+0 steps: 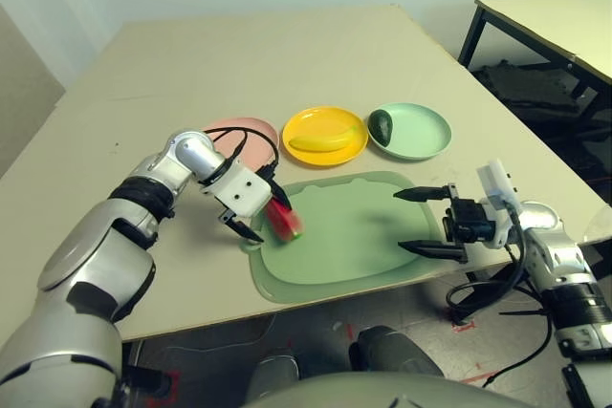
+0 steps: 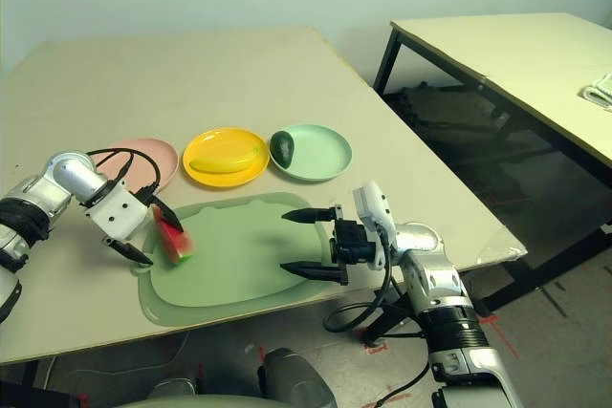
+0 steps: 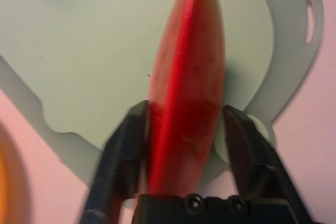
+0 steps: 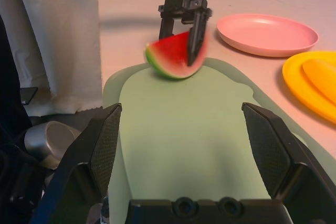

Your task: Place the fruits into color-matched plates.

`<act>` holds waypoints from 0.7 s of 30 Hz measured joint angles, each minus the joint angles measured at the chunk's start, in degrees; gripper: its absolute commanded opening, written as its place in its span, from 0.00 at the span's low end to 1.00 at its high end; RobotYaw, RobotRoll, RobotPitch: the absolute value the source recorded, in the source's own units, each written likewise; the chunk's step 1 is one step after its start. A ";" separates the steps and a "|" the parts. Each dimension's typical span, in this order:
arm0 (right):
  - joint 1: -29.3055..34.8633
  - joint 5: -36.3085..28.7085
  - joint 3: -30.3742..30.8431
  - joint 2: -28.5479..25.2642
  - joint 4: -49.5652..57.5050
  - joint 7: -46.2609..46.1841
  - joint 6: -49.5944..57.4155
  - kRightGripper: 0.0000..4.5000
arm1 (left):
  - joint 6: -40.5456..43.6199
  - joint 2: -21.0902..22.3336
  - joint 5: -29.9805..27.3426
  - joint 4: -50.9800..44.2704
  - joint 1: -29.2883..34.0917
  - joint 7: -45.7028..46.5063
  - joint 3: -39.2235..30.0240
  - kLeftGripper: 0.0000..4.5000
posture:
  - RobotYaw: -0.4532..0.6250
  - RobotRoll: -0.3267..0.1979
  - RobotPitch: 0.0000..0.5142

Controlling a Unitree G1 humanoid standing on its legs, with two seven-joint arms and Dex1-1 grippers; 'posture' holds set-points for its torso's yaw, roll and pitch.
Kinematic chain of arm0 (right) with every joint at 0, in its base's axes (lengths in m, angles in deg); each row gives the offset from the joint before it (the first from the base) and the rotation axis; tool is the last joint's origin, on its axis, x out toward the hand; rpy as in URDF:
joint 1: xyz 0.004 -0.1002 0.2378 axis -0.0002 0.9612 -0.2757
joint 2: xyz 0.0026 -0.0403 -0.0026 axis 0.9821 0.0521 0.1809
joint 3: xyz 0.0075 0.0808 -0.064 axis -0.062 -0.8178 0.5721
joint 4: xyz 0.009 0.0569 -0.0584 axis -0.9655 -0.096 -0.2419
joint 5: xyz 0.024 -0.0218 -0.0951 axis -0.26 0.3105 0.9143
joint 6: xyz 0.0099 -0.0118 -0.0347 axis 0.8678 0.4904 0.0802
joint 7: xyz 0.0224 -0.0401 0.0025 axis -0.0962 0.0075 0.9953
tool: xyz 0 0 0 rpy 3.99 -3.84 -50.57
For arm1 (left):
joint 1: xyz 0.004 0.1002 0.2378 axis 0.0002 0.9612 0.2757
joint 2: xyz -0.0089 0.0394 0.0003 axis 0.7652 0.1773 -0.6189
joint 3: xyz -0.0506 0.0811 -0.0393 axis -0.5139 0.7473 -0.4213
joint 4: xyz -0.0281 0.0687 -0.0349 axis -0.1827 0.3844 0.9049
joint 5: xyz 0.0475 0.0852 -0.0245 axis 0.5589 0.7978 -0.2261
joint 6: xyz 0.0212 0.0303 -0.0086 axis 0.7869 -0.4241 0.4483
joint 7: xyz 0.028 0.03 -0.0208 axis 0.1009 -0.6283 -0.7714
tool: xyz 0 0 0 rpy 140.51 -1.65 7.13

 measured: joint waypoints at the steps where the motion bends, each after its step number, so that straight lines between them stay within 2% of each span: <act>1: -0.13 0.00 -0.03 -0.01 0.00 -0.01 0.00 1.00 | 0.13 -0.02 0.14 -0.13 0.00 -0.02 -0.68 0.39 | 0.22 0.62 0.00; 4: -0.46 0.00 -0.03 0.02 0.01 -0.21 0.05 1.00 | 0.73 -0.25 0.86 -0.20 0.33 -0.06 -2.38 0.32 | 0.22 0.62 0.00; 21: -0.76 0.14 -0.03 0.01 -0.73 -0.38 0.05 1.00 | 5.53 1.35 0.47 -2.54 1.17 -0.06 -4.25 0.31 | 0.22 0.62 0.00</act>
